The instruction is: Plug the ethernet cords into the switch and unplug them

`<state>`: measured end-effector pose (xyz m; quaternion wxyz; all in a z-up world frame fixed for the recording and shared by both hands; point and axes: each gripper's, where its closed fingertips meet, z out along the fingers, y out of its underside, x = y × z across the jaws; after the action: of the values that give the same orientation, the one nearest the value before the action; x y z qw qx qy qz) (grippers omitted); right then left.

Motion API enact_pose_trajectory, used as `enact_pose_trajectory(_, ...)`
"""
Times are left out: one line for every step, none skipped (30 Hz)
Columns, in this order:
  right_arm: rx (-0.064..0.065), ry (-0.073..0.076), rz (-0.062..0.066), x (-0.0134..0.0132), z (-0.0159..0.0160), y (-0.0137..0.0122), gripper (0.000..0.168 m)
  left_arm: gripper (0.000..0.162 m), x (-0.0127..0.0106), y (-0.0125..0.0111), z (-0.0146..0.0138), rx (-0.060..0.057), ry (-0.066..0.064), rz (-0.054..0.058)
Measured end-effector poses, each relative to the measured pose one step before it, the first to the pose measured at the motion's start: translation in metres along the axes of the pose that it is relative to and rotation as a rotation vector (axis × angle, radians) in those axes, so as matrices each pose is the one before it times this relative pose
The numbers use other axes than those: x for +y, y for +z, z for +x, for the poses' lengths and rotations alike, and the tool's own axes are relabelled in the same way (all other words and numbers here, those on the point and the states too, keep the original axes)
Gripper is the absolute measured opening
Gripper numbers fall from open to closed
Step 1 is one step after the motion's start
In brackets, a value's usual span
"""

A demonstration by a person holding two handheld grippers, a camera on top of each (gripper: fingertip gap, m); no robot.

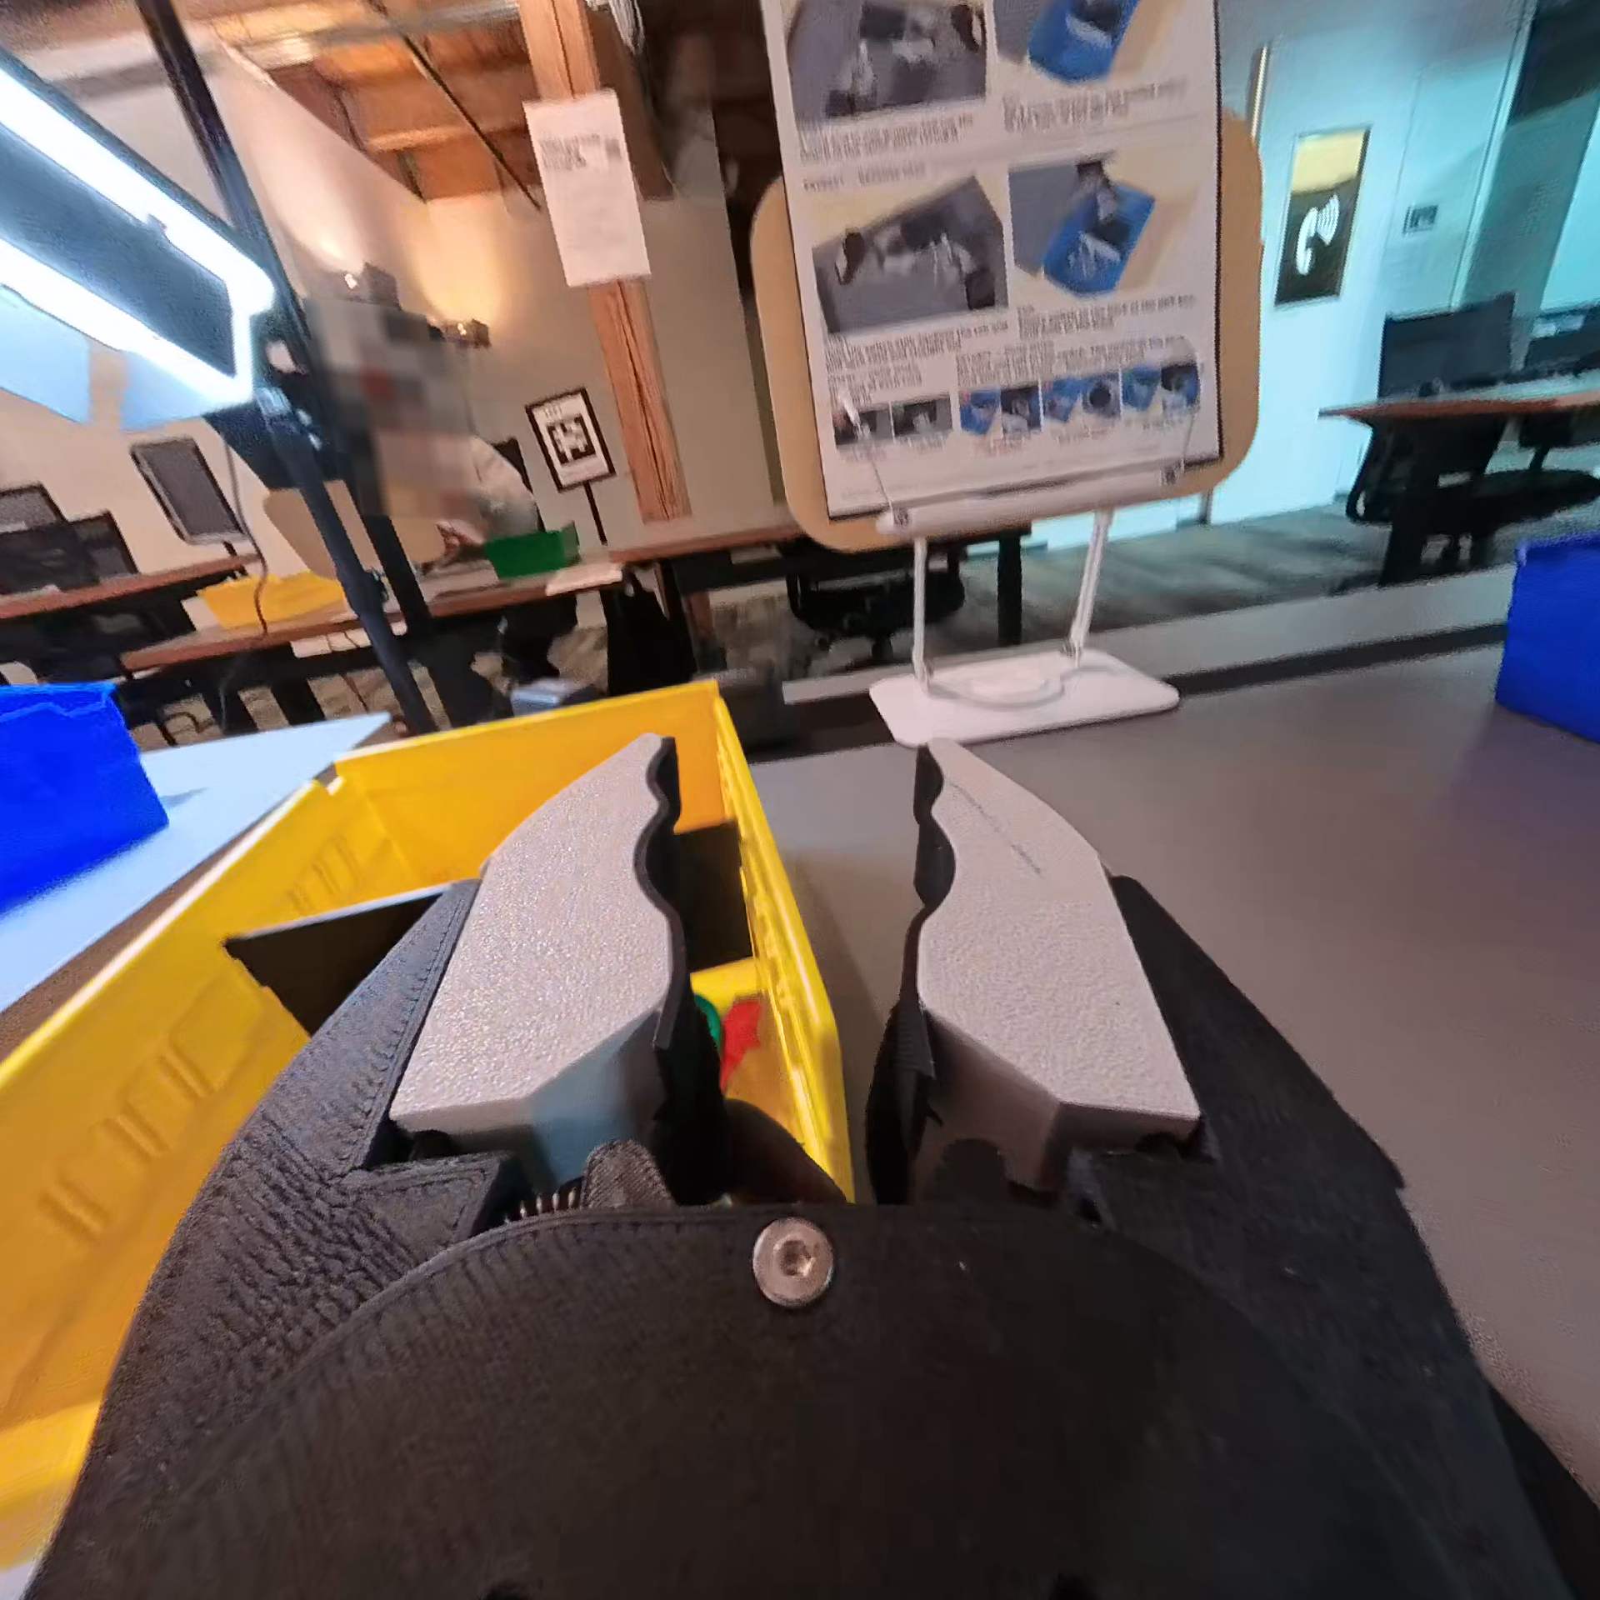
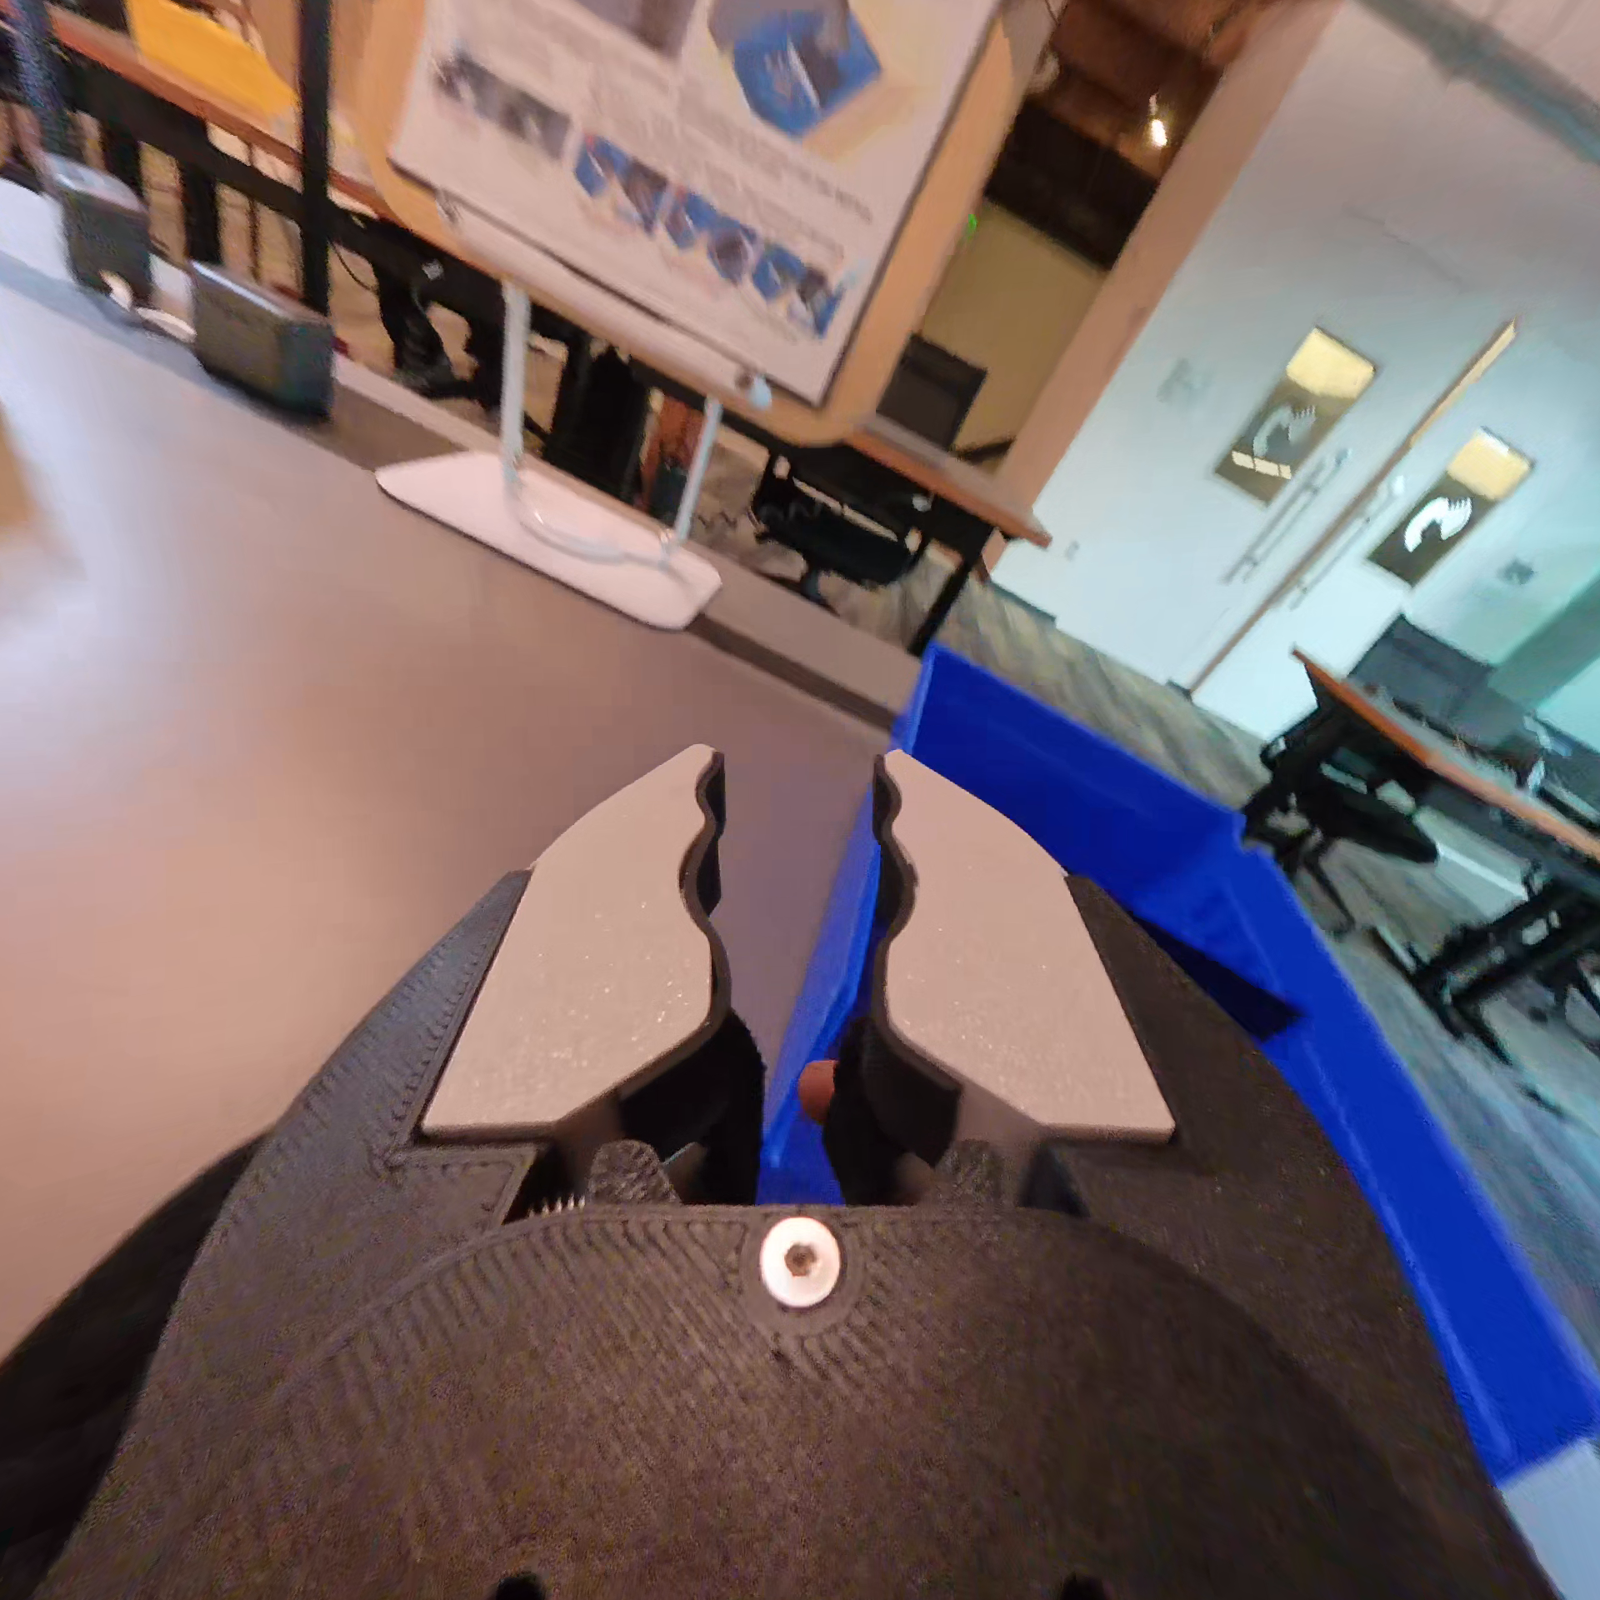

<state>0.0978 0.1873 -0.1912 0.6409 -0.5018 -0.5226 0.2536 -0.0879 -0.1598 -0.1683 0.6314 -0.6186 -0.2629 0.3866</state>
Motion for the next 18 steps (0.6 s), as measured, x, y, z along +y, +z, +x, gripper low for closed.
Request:
enact_pose_trajectory(-0.0227,-0.0181,0.0330,-0.01278,-0.00201,0.00163,0.033,0.051,-0.00638,0.00449,-0.00420,-0.0009,-0.0099,0.0251)
enact_pose_trajectory(-0.0304,-0.0149,0.0314,-0.01265,-0.00269,0.00318,0.033,0.050,-0.00354,0.00639,-0.00479,0.0038,-0.0051,0.0031)
enact_pose_trajectory(-0.0412,-0.0117,0.0271,-0.01240,-0.00371,0.00496,0.033,0.050,0.00010,0.00786,-0.00484,0.0114,0.0006,-0.0280)
enact_pose_trajectory(-0.0471,-0.0046,0.0191,-0.01134,-0.00439,0.00670,0.033,0.050,0.00346,0.00707,-0.00574,0.0118,0.0030,-0.0601)
enact_pose_trajectory(-0.0463,0.0027,0.0133,-0.01040,-0.00448,0.00753,0.033,0.052,0.00299,0.00448,-0.00534,0.0188,0.0040,-0.0643)
enact_pose_trajectory(-0.0489,0.0069,0.0174,-0.01017,-0.00571,0.00756,0.033,0.053,0.00089,0.00094,-0.00408,0.0272,0.0029,-0.0455)
enact_pose_trajectory(-0.0567,0.0111,0.0266,-0.01049,-0.00831,0.00752,0.034,0.053,-0.00016,-0.00199,-0.00405,0.0220,-0.0013,-0.0296)
enact_pose_trajectory(-0.0607,0.0124,0.0318,-0.00988,-0.01028,0.00722,0.034,0.053,-0.00025,-0.00436,-0.00642,-0.0006,-0.0092,-0.0175)
enact_pose_trajectory(-0.0511,0.0063,0.0323,-0.00786,-0.01011,0.00637,0.035,0.052,-0.00093,-0.00593,-0.00711,-0.0128,-0.0151,-0.0013)
enact_pose_trajectory(-0.0312,-0.0008,0.0254,-0.00473,-0.00818,0.00496,0.035,0.052,-0.00029,-0.00667,-0.00404,0.0031,-0.0090,0.0020)
enact_pose_trajectory(-0.0145,-0.0025,0.0169,-0.00151,-0.00642,0.00327,0.035,0.052,0.00238,-0.00650,-0.00068,0.0232,0.0024,-0.0164)
enact_pose_trajectory(-0.0109,0.0002,0.0125,0.00100,-0.00600,0.00220,0.035,0.051,0.00549,-0.00539,-0.00078,0.0231,0.0111,-0.0344)
enact_pose_trajectory(-0.0089,0.0075,0.0096,0.00310,-0.00540,0.00168,0.035,0.050,0.00642,-0.00380,-0.00320,0.0059,0.0172,-0.0372)
enact_pose_trajectory(-0.0052,0.0132,0.0046,0.00556,-0.00425,0.00164,0.035,0.048,0.00530,-0.00213,-0.00506,-0.0040,0.0198,-0.0358)
enact_pose_trajectory(-0.0084,0.0106,-0.0004,0.00768,-0.00415,0.00172,0.035,0.048,0.00428,-0.00030,-0.00378,0.0086,0.0165,-0.0372)
enact_pose_trajectory(-0.0076,0.0123,-0.0067,0.00865,-0.00327,0.00176,0.035,0.048,0.00362,0.00097,-0.00218,0.0238,0.0086,-0.0406)
enact_pose_trajectory(-0.0068,0.0161,-0.0081,0.00835,-0.00290,0.00179,0.035,0.048,0.00129,0.00181,-0.00296,0.0177,0.0058,-0.0295)
enact_pose_trajectory(-0.0159,0.0193,-0.0042,0.00705,-0.00398,0.00161,0.035,0.048,-0.00196,0.00309,-0.00390,0.0109,0.0100,-0.0105)
